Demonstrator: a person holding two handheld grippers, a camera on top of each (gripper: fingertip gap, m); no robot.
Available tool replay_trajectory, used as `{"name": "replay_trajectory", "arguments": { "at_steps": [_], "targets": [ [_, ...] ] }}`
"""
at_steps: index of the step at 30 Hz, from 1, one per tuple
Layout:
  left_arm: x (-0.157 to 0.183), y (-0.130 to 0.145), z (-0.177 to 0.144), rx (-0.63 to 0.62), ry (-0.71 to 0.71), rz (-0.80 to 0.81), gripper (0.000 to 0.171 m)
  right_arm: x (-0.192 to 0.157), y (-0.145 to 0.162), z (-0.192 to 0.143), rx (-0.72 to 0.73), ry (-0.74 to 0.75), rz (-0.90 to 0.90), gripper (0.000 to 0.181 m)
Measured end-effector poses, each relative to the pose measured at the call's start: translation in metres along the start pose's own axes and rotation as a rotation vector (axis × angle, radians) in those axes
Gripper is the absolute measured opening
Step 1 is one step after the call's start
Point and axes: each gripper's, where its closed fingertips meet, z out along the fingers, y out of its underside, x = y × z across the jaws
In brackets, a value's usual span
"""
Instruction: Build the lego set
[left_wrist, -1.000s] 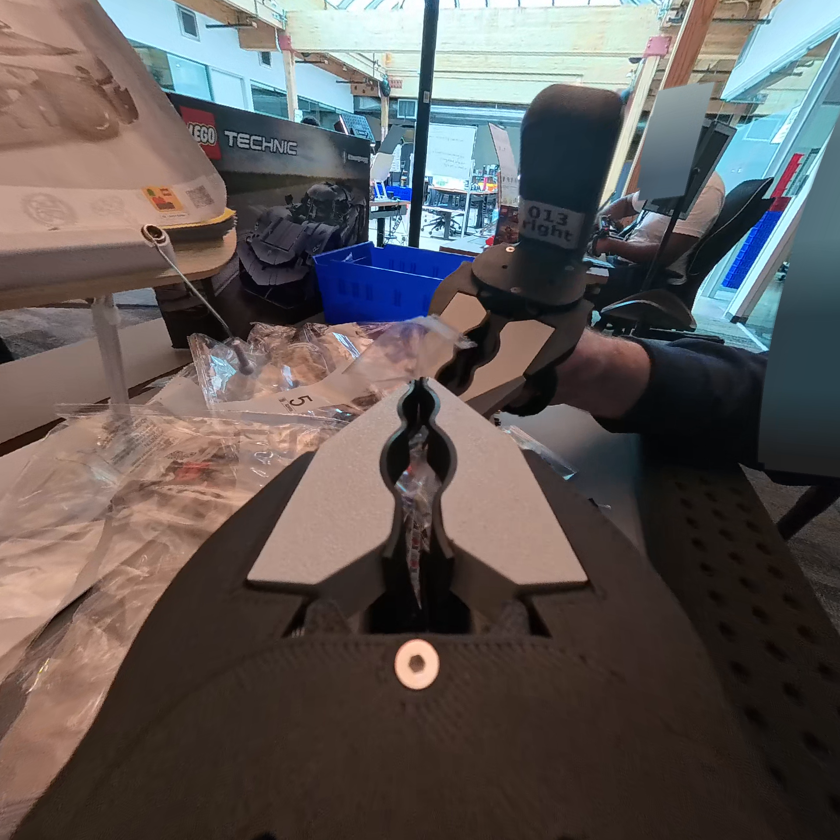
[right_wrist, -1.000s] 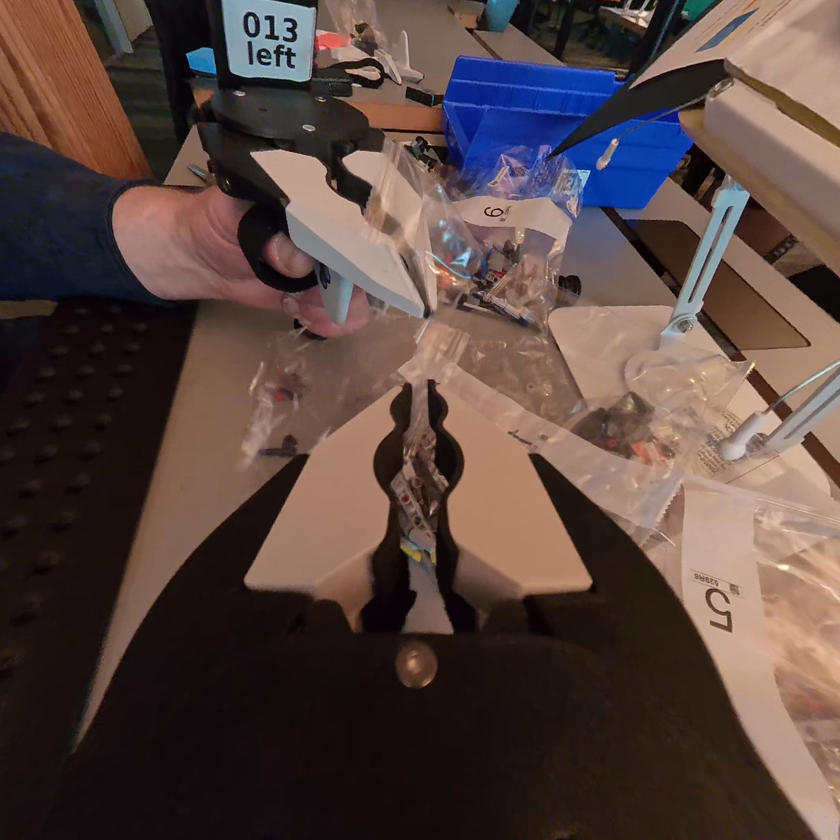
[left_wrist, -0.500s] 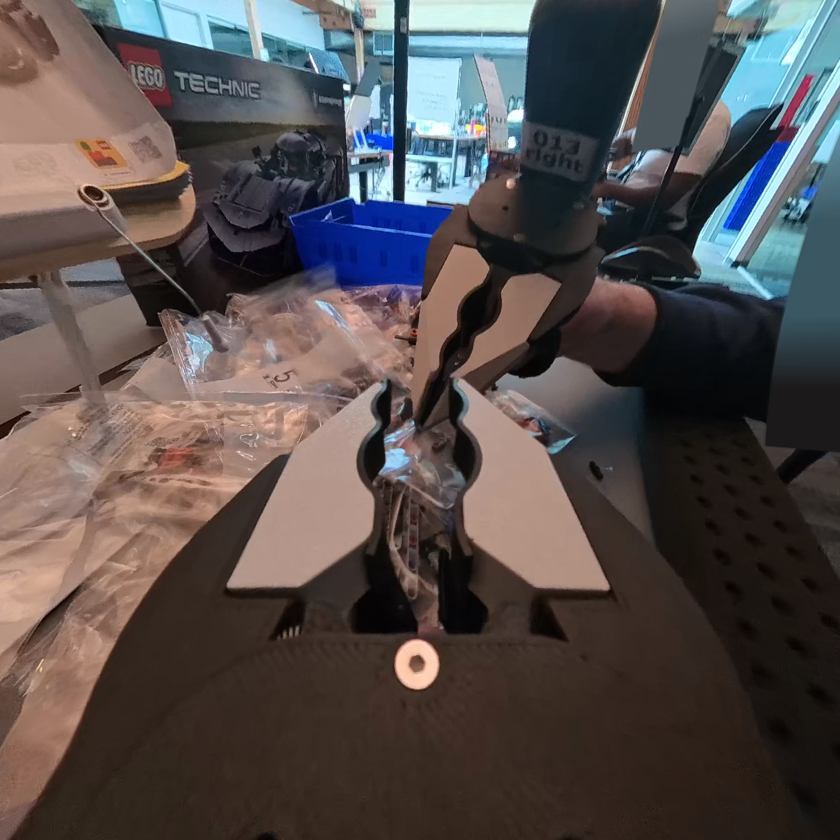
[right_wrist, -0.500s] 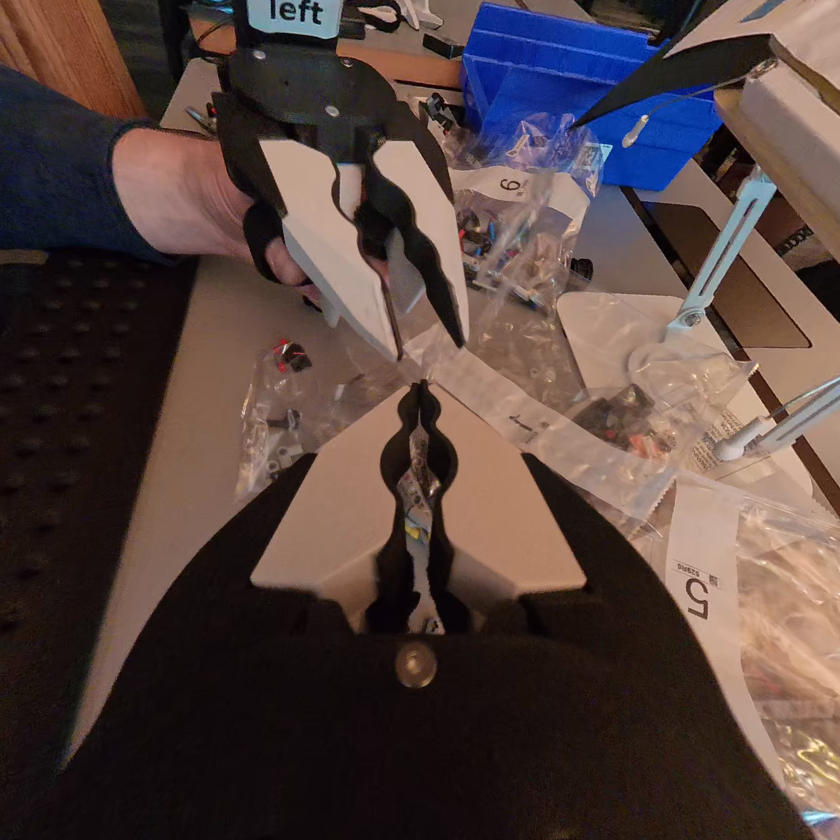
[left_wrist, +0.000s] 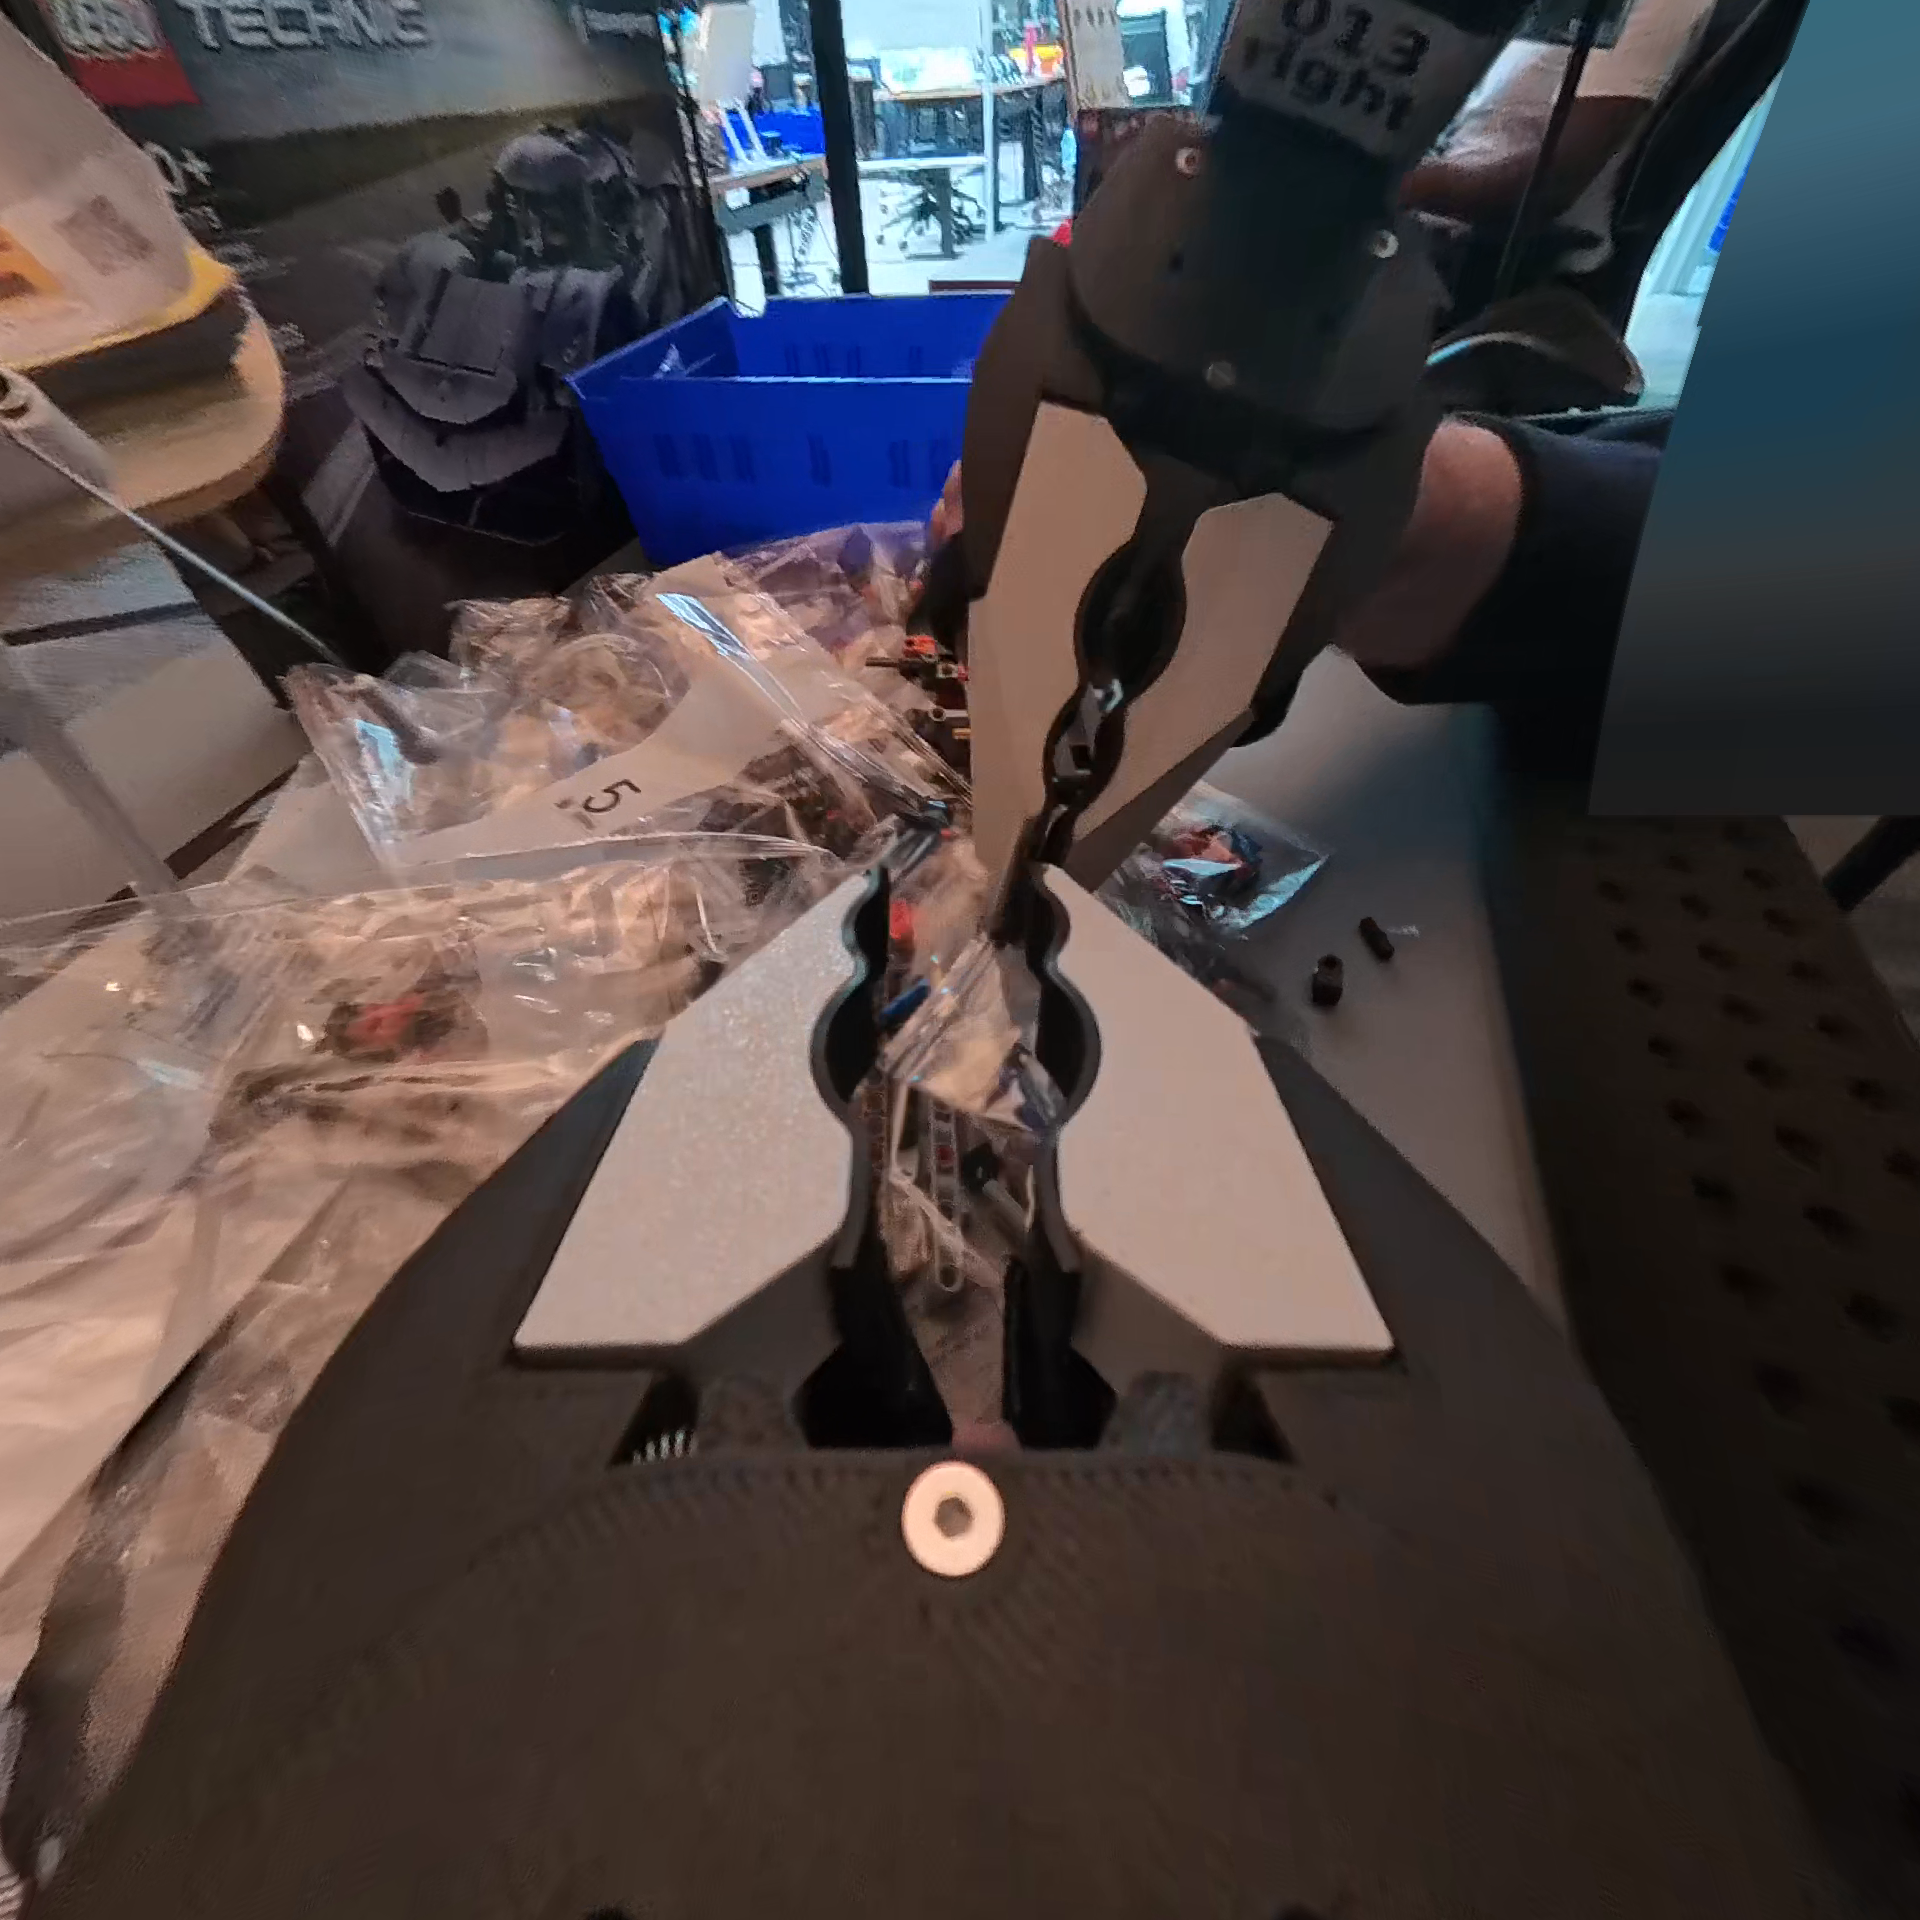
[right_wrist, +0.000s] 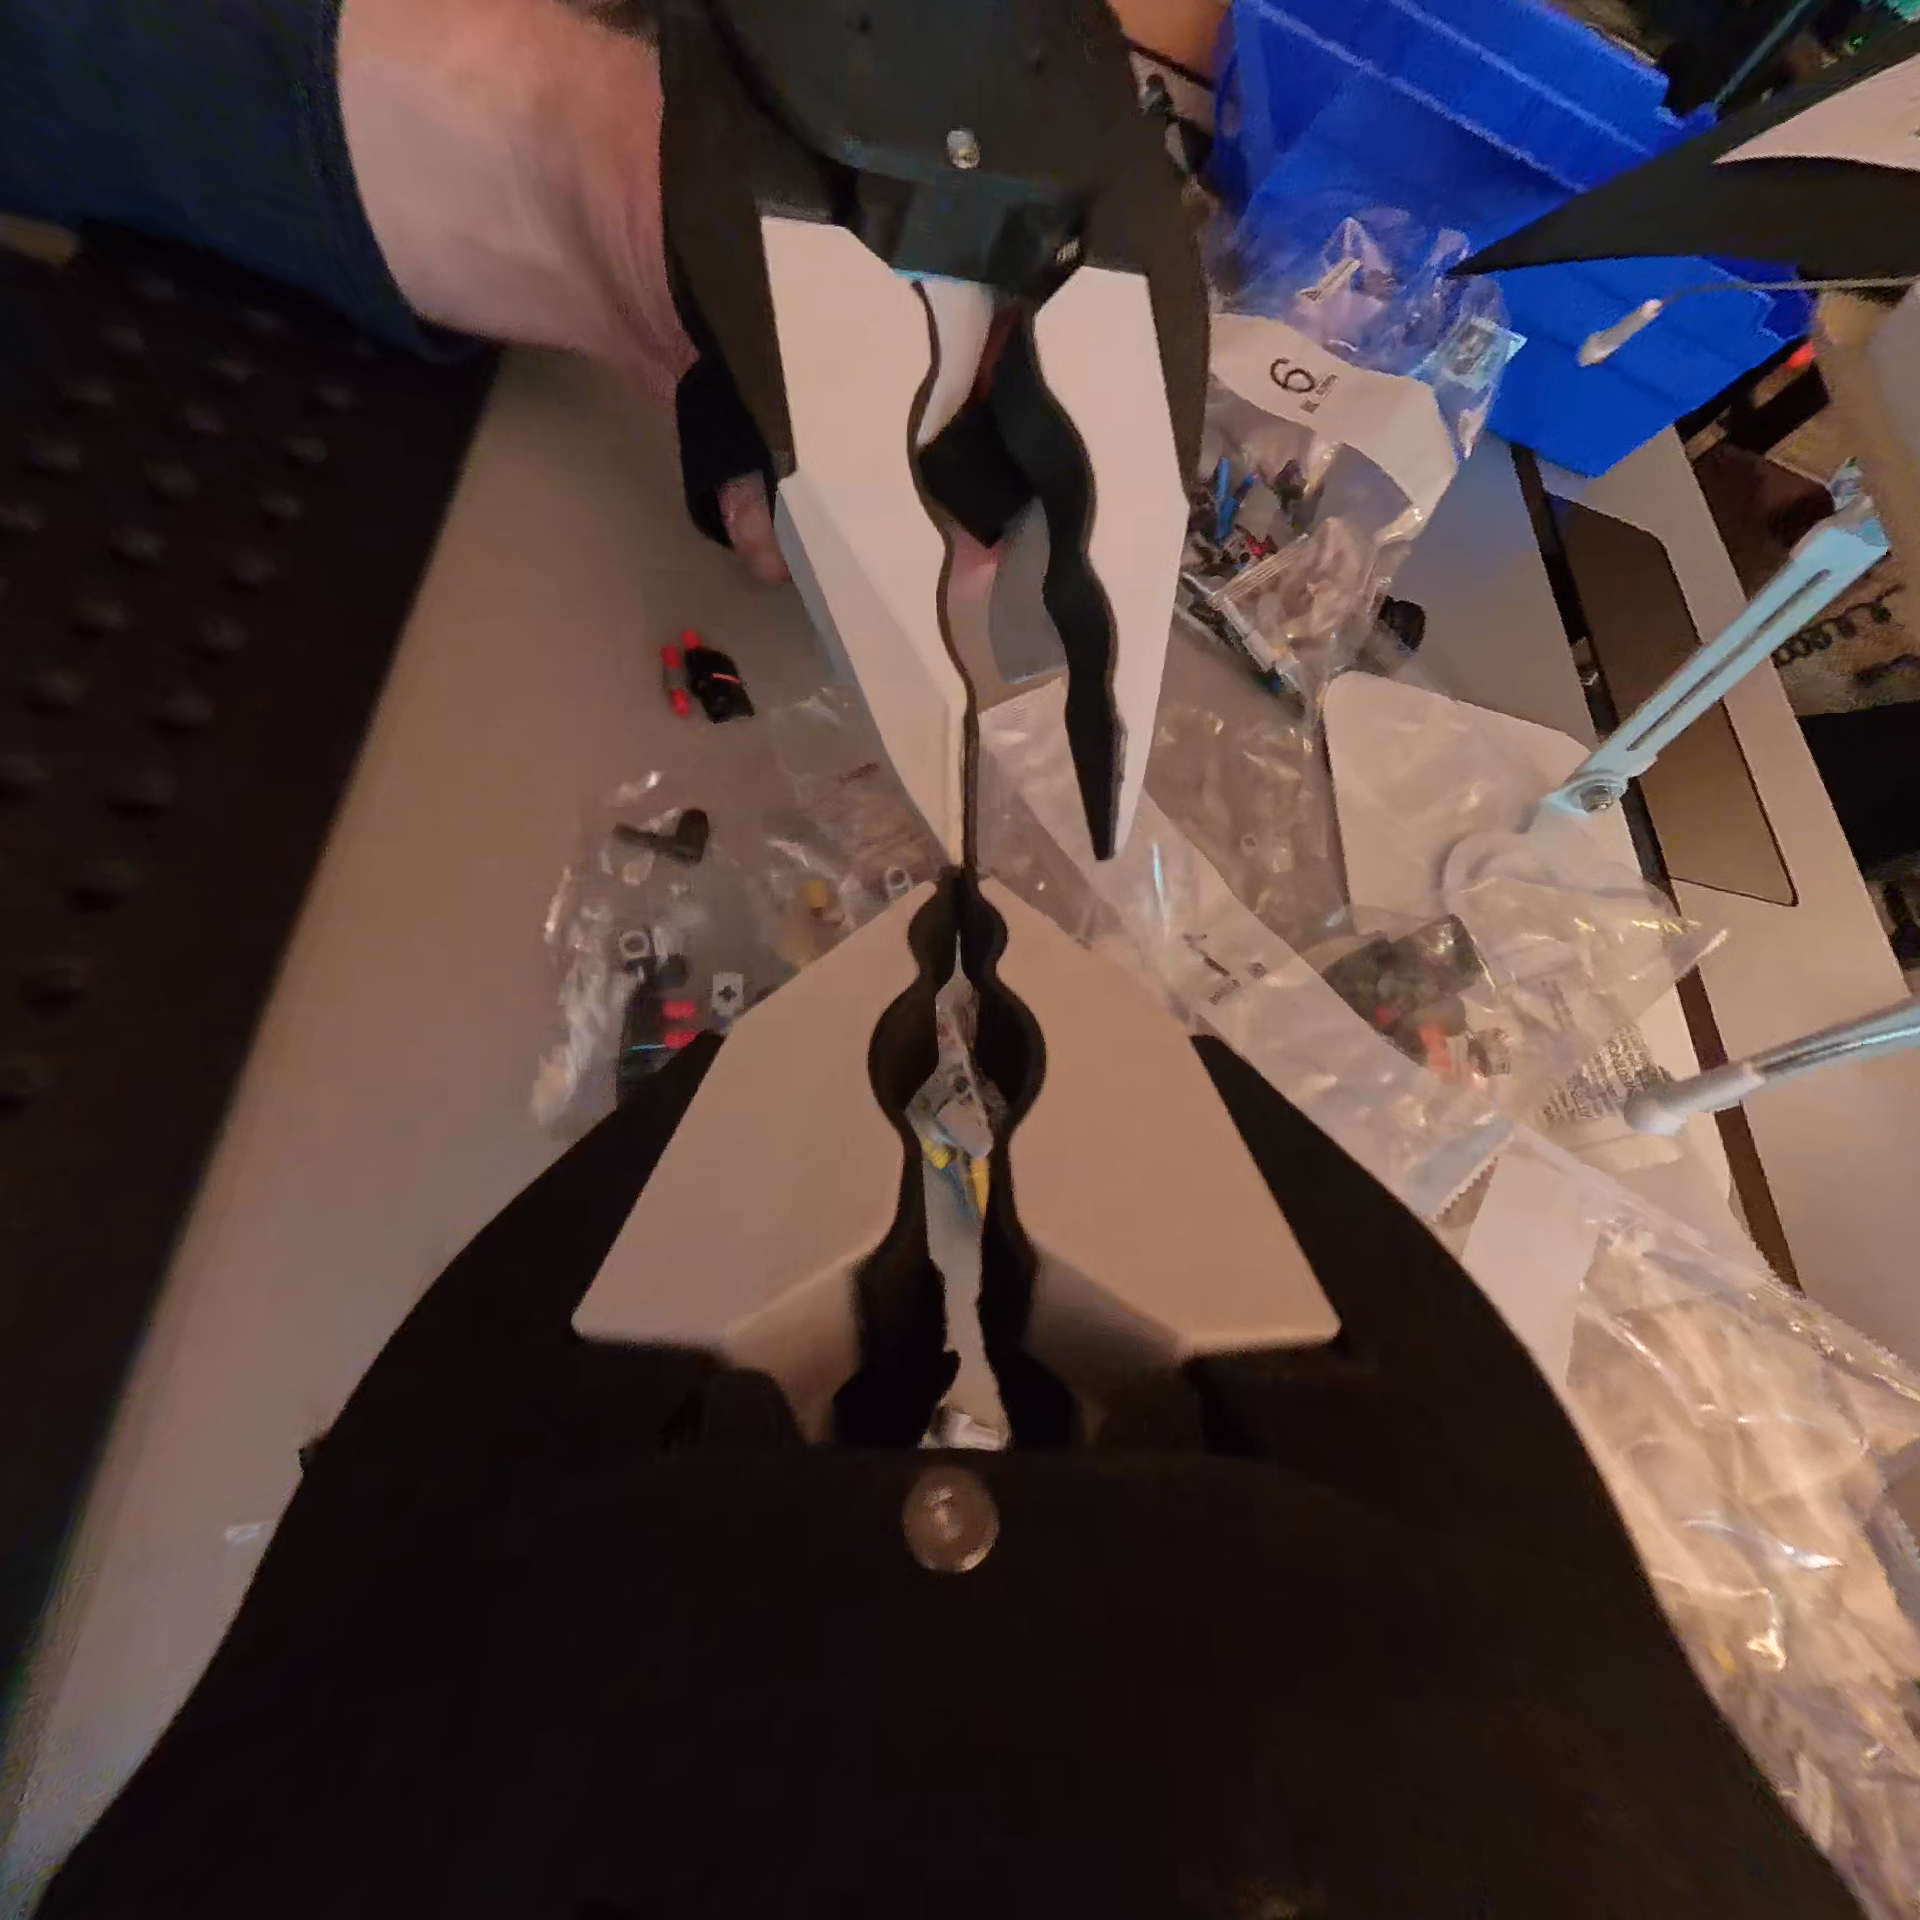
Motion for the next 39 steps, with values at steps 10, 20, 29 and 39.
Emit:
{"name": "replay_trajectory", "arguments": {
  "at_steps": [10,20,29,39],
  "targets": [
    [0.0,0.012,0.003,-0.057,0.006,-0.003,0.0,0.003,-0.001,-0.006,0.02,0.01,0.0,0.0],
    [0.007,0.011,0.005,-0.041,0.054,-0.024,0.016,-0.013,-0.003,-0.008,0.034,-0.07,-0.045,0.0],
    [0.019,0.014,0.006,-0.044,0.145,-0.082,0.01,-0.021,-0.006,-0.012,0.055,-0.101,-0.073,0.0],
    [0.026,0.013,0.004,-0.038,0.212,-0.12,0.023,-0.02,-0.001,-0.013,0.046,-0.102,-0.077,0.0]
  ]
}}
